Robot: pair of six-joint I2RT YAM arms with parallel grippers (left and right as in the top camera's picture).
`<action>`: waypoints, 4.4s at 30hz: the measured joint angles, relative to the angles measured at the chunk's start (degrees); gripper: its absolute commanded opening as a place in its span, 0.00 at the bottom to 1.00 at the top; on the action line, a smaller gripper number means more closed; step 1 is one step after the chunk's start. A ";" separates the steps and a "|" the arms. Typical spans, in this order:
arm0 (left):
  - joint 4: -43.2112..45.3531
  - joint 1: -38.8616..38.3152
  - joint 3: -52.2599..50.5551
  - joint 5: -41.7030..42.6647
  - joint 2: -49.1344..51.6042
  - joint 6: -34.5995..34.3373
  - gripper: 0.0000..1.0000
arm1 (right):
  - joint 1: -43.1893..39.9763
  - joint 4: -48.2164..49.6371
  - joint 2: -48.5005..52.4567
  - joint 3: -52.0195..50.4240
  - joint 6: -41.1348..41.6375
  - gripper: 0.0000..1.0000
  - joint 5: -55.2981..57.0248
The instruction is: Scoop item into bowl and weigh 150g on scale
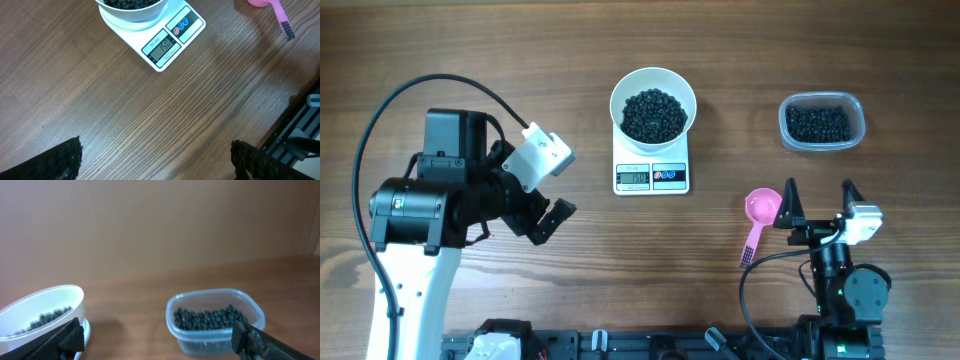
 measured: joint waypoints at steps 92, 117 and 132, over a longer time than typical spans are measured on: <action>10.40 -3.28 0.00 5.62 -7.21 -14.56 1.00 | 0.00 -0.90 -0.07 -0.07 -5.25 1.00 -0.04; 28.44 1.64 -27.89 3.78 -41.57 -34.73 1.00 | 0.00 -0.90 -0.07 -0.07 -5.25 1.00 -0.02; 53.22 8.33 -52.87 -3.58 -59.23 -41.31 1.00 | 0.00 -0.90 -0.07 -0.07 -5.25 1.00 -0.04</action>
